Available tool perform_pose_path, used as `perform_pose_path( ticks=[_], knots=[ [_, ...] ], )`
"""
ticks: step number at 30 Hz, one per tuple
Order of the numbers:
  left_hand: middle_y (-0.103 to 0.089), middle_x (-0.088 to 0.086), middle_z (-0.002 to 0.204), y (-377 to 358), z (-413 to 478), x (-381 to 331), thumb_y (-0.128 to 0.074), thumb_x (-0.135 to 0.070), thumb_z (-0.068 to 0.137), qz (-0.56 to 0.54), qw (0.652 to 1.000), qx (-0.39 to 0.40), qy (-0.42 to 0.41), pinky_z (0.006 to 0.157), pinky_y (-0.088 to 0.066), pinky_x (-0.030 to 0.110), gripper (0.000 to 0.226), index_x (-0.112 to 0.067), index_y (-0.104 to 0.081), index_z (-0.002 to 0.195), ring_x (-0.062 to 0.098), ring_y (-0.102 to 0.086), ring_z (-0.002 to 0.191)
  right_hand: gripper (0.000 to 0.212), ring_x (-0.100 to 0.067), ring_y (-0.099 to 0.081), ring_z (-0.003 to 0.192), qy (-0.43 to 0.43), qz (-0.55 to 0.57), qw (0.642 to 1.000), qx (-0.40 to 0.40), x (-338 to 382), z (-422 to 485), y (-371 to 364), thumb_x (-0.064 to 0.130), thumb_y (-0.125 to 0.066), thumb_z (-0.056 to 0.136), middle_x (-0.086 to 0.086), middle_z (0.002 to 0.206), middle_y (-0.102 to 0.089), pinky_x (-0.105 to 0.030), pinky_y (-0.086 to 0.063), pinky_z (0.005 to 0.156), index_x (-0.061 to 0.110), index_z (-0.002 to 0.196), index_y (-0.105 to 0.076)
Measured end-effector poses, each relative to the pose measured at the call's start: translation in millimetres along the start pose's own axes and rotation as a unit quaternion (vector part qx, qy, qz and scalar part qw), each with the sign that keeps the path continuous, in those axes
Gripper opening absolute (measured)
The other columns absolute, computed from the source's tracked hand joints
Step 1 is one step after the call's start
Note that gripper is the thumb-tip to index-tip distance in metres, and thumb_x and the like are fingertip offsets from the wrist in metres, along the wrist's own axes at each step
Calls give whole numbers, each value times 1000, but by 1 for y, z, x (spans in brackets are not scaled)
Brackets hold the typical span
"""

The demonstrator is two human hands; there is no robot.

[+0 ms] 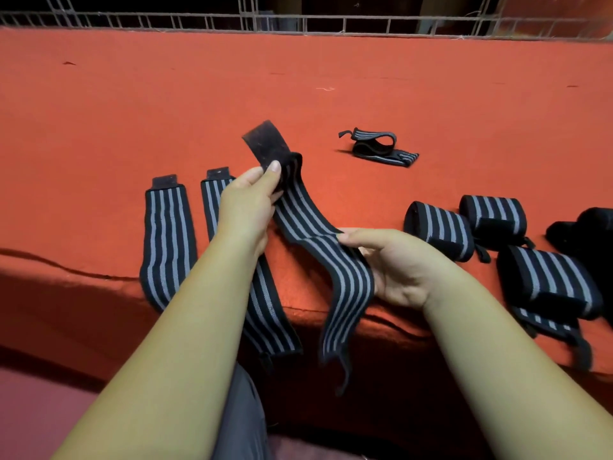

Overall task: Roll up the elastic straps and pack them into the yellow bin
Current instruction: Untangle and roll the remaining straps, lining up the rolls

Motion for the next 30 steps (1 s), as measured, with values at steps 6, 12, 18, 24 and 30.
perform_pose_path(
  ticks=[6,12,18,24,30],
  knots=[
    [-75,5,136,7,10,11,-83,-56,84,38,999,14,-17,110,-58,44,85,-5,-61,148,21,-75,120,39,-23,-80,98,45,41,998,-36,-3,9,6,-3,-54,105,-16,124,-79,-35,-67,79,6,142,-63],
    [-74,-4,136,11,9,8,-81,-55,90,64,997,10,-28,113,-54,43,65,-13,-69,140,17,-72,125,41,-24,-78,93,52,-5,998,40,-2,8,-4,-6,-43,106,-22,123,-75,-33,-67,82,-1,139,-66],
    [-57,-1,81,37,16,-31,-73,-46,99,130,985,-20,-114,73,-43,33,37,-26,-61,71,14,-57,80,49,-29,-75,114,87,-53,992,72,-12,19,-42,-11,-40,103,-20,134,-75,-36,-63,96,6,140,-67],
    [-79,-1,117,89,50,-66,-78,-42,99,165,980,-95,-57,60,-52,19,41,-15,-74,129,20,-78,94,54,-28,-75,111,78,-162,977,117,-25,42,-80,-9,-43,106,-15,133,-75,-44,-59,88,23,146,-61],
    [-79,9,100,121,83,-35,-75,-43,99,296,952,-77,9,71,-56,39,29,-14,-74,97,30,-76,81,35,-14,-81,88,107,-413,904,-28,-25,63,-87,36,-63,92,6,99,-84,-45,-63,89,25,123,-75]
  ],
)
Point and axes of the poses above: each hand's wrist, its own z-axis towards the middle knuckle, its own y-axis out of the back of the hand, x = y × z, the point moved 1 cm from there along z, towards the middle knuckle
